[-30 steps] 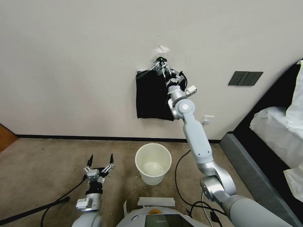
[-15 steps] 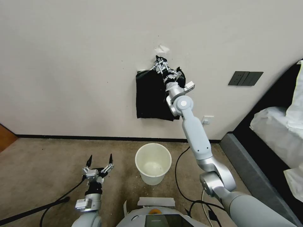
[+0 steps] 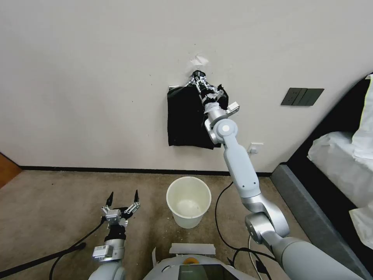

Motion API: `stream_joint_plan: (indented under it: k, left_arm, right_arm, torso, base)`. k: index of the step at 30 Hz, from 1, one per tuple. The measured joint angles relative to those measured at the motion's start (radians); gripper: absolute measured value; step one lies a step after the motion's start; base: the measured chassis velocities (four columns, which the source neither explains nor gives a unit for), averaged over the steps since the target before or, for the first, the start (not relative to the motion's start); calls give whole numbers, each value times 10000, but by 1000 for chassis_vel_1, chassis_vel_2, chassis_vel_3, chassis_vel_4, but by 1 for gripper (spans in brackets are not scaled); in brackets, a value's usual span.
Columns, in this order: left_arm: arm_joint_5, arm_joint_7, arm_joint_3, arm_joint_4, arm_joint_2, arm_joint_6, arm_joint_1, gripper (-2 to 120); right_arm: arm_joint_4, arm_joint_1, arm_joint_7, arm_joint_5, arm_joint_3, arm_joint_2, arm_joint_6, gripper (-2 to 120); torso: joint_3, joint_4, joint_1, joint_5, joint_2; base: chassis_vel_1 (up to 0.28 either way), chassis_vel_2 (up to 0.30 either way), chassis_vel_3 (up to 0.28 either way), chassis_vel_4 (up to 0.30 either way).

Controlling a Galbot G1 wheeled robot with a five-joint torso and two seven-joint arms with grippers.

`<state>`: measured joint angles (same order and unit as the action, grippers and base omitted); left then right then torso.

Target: Place a trash bag onto the trash bin.

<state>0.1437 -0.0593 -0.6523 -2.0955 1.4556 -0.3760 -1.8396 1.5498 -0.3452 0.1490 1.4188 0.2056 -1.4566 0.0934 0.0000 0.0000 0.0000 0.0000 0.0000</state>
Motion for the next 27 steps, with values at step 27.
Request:
stream_joint_plan:
  k: [27]
  left_arm:
    - [28, -9, 88, -12, 39, -46, -10, 100]
  right_arm:
    - [2031, -2272, -510, -948, -715, 677, -472, 0]
  torso:
    - [0, 0, 0, 0, 0]
  base:
    - [0, 0, 0, 0]
